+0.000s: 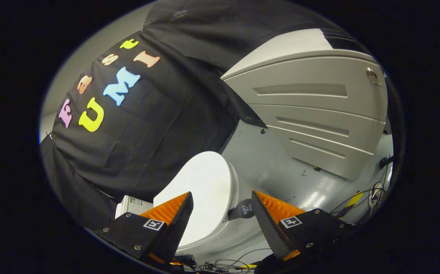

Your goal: Open the toilet lid.

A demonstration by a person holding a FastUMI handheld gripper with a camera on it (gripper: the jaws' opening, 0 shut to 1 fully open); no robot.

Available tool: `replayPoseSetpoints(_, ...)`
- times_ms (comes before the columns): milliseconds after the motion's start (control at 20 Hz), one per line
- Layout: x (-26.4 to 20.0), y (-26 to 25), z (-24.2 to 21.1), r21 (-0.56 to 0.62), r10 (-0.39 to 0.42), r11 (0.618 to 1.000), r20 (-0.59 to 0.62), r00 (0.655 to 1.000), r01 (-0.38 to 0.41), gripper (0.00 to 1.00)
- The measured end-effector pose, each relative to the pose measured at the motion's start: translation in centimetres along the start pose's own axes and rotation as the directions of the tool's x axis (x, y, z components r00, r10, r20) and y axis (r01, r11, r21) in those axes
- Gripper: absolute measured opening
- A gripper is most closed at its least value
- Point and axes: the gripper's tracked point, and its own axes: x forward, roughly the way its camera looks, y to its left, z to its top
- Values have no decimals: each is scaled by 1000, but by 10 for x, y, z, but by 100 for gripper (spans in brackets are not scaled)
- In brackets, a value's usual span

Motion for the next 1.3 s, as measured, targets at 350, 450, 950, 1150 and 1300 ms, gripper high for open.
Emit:
replayPoseSetpoints(350, 27, -25, -24, 64, -18, 998, -67, 998, 23, 94)
replayPoseSetpoints(450, 36, -37, -31, 71, -38, 996, -90, 995, 45, 94)
replayPoseSetpoints(950, 60, -46, -66, 163, 75, 986, -203, 976, -42, 81)
replayPoseSetpoints(1150, 65, -36, -65, 218, 152, 970, -181, 972, -111, 55)
replayPoseSetpoints(1300, 66, -34, -63, 197, 170, 971, -164, 972, -136, 40)
